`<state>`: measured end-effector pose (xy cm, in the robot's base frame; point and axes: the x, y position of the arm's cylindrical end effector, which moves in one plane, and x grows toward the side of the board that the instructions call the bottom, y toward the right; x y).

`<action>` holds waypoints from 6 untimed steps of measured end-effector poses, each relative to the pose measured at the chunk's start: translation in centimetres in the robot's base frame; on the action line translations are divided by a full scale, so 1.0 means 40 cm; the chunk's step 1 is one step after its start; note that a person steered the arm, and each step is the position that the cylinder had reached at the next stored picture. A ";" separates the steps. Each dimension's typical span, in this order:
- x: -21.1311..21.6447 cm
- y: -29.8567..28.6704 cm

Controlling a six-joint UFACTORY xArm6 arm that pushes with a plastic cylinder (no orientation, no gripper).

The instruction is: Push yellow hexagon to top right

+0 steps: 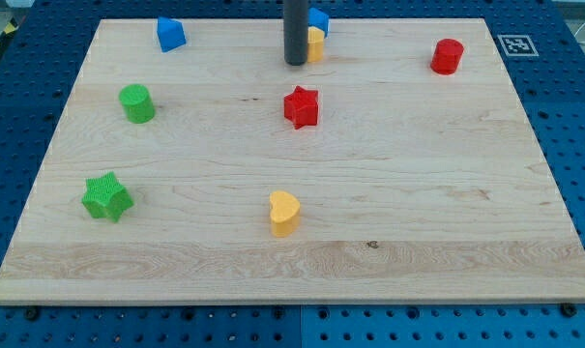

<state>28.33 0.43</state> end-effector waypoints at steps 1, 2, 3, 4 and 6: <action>0.011 -0.073; -0.025 -0.085; -0.070 -0.036; -0.040 0.018; -0.005 0.175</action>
<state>28.14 7.44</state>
